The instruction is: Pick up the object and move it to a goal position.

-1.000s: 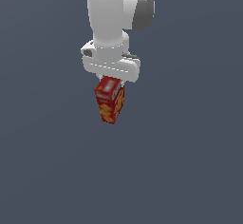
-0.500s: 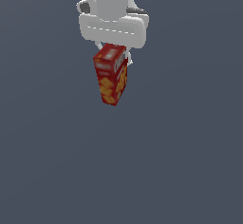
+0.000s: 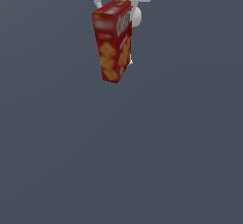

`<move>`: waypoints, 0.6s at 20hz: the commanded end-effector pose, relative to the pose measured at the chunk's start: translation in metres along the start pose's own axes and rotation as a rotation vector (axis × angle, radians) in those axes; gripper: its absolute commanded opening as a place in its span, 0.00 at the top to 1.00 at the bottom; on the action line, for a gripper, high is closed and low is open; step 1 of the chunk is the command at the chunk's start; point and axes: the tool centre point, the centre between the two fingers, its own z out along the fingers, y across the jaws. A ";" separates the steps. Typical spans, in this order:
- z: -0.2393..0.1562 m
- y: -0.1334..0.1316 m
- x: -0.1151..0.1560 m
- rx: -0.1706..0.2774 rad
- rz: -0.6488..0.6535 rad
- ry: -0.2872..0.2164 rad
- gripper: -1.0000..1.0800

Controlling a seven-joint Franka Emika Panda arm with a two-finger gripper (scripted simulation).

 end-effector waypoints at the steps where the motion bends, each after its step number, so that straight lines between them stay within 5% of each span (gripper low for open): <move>1: -0.024 0.000 -0.007 0.000 0.000 0.000 1.00; 12: -0.089 -0.002 -0.021 0.001 0.000 -0.001 1.00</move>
